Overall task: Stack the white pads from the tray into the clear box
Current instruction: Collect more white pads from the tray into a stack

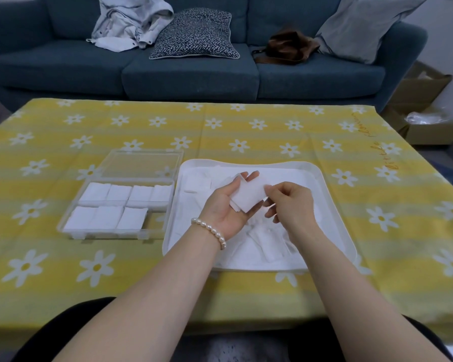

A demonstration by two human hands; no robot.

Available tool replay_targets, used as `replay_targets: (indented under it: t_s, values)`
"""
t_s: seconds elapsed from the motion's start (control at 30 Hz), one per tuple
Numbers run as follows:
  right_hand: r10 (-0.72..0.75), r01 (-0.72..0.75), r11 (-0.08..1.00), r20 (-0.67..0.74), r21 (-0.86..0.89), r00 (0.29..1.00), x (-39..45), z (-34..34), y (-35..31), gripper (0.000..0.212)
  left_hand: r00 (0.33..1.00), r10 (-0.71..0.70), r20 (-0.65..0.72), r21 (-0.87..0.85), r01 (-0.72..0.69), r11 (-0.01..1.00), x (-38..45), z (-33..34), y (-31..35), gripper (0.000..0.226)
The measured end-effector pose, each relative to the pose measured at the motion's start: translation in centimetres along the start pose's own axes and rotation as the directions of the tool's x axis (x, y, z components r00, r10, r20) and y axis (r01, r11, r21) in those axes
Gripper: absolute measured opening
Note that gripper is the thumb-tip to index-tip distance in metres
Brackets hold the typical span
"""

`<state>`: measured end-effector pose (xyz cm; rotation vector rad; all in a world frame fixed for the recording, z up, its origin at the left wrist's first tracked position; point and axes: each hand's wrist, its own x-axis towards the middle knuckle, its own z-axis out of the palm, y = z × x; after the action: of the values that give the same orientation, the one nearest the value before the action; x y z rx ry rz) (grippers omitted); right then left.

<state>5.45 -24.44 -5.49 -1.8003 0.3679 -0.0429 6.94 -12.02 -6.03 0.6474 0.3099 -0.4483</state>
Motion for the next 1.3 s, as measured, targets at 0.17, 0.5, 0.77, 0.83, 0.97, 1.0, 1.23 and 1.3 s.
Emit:
replay_targets:
  t_s: [0.17, 0.5, 0.77, 0.83, 0.97, 1.0, 1.23, 1.3]
  values:
    - [-0.210, 0.196, 0.977, -0.231, -0.081, 0.950, 1.1, -1.8, -0.5, 0.029, 0.997, -0.022, -0.069, -0.103, 0.015, 0.995, 0.3, -0.7, 0.1, 0.015]
    - [-0.110, 0.156, 0.984, 0.391, -0.087, 0.914, 1.1, -3.2, -0.9, 0.020, 0.949, -0.311, 0.052, 0.181, 0.297, 0.937, -0.9, -0.1, -1.0, 0.070]
    - [-0.211, 0.405, 0.782, 0.410, -0.474, 0.887, 1.5, -1.9, 0.2, 0.024, 0.928, -0.370, 0.036, 0.354, 0.334, 0.874, -0.7, -0.3, -1.4, 0.086]
    - [-0.259, 0.456, 0.718, 0.407, -0.525, 0.876, 1.4, -1.7, 0.3, 0.017, 0.929, -0.369, 0.019, 0.390, 0.333, 0.858, -0.7, -0.3, -1.4, 0.086]
    - [-0.284, 0.471, 0.736, 0.410, -0.486, 0.867, 0.1, -2.0, -1.1, 0.067, 0.935, -0.355, -0.026, 0.362, 0.340, 0.868, -0.2, -0.8, -1.2, 0.090]
    - [-0.264, 0.482, 0.722, 0.446, -0.496, 0.855, -0.2, -2.0, -1.4, 0.088, 0.934, -0.355, -0.029, 0.337, 0.343, 0.877, 0.0, -0.9, -1.2, 0.093]
    - [-0.266, 0.647, 0.490, 0.607, -0.584, 0.749, -0.8, 0.2, 0.7, 0.107, 0.953, -0.300, 0.032, 0.328, 0.274, 0.904, -0.4, -0.7, -1.2, 0.086]
    - [-0.269, 0.636, 0.500, 0.592, -0.588, 0.760, -0.7, 0.3, 0.7, 0.102, 0.950, -0.310, 0.044, 0.336, 0.278, 0.900, -0.3, -0.8, -1.1, 0.089]
